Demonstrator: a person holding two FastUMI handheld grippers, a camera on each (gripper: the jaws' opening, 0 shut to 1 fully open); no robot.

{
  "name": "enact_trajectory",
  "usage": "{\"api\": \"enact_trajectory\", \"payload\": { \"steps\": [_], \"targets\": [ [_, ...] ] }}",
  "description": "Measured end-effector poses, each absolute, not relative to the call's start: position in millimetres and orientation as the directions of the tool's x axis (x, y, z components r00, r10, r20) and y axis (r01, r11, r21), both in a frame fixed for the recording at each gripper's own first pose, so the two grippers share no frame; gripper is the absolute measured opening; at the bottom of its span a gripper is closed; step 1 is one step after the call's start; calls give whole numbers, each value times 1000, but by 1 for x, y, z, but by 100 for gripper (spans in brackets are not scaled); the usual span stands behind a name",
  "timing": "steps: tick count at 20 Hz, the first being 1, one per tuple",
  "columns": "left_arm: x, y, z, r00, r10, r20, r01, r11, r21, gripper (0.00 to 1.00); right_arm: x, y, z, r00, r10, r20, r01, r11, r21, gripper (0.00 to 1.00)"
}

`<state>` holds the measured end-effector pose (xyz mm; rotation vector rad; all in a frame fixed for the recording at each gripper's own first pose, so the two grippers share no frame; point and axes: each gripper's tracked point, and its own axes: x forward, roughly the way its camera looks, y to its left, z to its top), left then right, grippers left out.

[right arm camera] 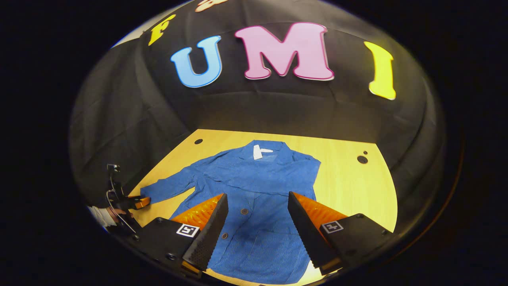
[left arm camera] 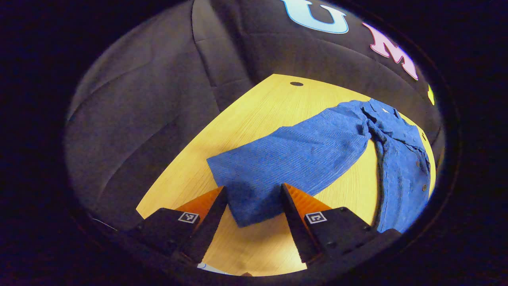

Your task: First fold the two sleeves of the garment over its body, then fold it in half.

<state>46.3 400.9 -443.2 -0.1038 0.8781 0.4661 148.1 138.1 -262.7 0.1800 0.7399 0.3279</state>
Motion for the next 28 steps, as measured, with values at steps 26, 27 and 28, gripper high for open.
{"api": "enact_trajectory", "payload": {
  "steps": [26, 27, 28],
  "targets": [
    [219, 269, -226, 896, 0, -444, -142, 948, -285, 0, 119, 77, -257, 709, 341, -618, -117, 920, 373, 96],
    [239, 248, -207, 922, -19, -387, -103, 951, -291, 0, 119, 72, -256, 712, 339, -615, -115, 920, 374, 96],
    [255, 226, -192, 933, -54, -356, -59, 953, -298, 0, 119, 66, -255, 715, 337, -612, -113, 920, 374, 96]
  ]
}}
